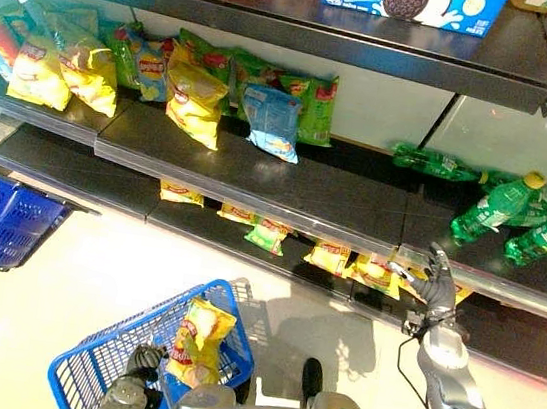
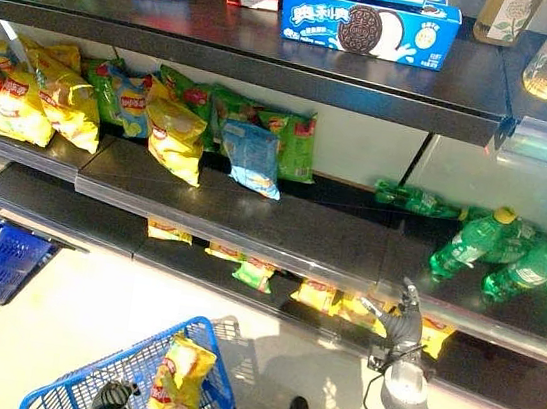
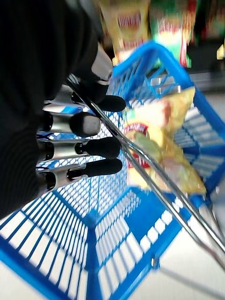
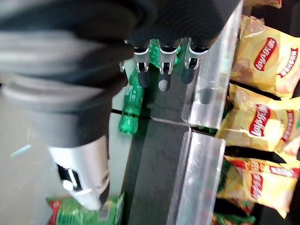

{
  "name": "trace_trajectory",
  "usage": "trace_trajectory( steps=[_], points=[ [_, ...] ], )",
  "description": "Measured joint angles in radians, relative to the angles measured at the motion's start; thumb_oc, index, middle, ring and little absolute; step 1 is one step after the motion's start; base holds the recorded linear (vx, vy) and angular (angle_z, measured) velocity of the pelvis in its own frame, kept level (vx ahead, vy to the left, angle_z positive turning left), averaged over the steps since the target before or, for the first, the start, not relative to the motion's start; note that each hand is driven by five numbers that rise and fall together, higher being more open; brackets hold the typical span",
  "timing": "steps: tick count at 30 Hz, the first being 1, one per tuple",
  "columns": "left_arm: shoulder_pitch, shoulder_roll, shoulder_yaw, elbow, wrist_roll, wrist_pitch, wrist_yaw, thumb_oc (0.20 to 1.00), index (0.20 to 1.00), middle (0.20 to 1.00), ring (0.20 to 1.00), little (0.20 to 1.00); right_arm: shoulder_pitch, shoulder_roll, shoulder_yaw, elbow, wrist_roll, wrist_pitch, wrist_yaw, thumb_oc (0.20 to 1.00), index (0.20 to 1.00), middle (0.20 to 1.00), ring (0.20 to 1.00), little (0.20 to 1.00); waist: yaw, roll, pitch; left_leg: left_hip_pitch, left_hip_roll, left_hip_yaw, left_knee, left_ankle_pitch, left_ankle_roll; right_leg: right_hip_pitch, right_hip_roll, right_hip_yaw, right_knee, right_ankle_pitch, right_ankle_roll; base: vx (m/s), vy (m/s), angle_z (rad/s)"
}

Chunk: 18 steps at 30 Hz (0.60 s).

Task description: Pick up the snacks into the basket

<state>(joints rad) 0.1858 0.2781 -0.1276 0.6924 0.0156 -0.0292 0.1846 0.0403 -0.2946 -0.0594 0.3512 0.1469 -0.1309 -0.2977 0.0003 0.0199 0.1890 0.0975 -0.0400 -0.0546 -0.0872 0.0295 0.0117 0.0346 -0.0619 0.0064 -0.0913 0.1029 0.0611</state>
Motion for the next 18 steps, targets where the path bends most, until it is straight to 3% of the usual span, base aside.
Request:
trace_trajectory(
  steps=[4,12,18],
  points=[
    [0.016,0.053,0.001,-0.122,-0.004,-0.003,-0.041,0.2,0.2,0.2,0.2,0.2,-0.012,-0.011,-0.051,0.0,0.003,0.008,-0.02,1.0,1.0,1.0,1.0,1.0,-0.004,0.001,-0.006,0.019,0.0,-0.005,-0.001,0.0,-0.001,0.022,-0.001,-0.01,0.0,-0.005,0.001,0.04,-0.011,0.05],
    [0.026,0.079,0.002,-0.184,-0.011,-0.001,-0.079,0.2,0.2,0.2,0.2,0.2,-0.057,-0.076,-0.104,0.03,0.024,0.02,-0.051,1.0,1.0,1.0,1.0,1.0,-0.009,-0.016,-0.042,0.03,0.001,-0.004,-0.006,-0.004,-0.006,0.03,0.0,-0.009,0.0,-0.008,0.002,0.0,0.0,0.0],
    [0.045,0.119,-0.008,-0.27,-0.072,0.005,-0.089,0.2,0.2,0.2,0.2,0.2,-0.097,-0.113,-0.126,0.214,0.082,0.046,-0.093,1.0,1.0,1.0,1.0,1.0,-0.008,-0.029,-0.053,0.029,0.001,-0.001,-0.006,-0.002,-0.003,0.028,0.0,0.0,0.0,-0.008,0.002,0.0,-0.001,-0.01]
  ],
)
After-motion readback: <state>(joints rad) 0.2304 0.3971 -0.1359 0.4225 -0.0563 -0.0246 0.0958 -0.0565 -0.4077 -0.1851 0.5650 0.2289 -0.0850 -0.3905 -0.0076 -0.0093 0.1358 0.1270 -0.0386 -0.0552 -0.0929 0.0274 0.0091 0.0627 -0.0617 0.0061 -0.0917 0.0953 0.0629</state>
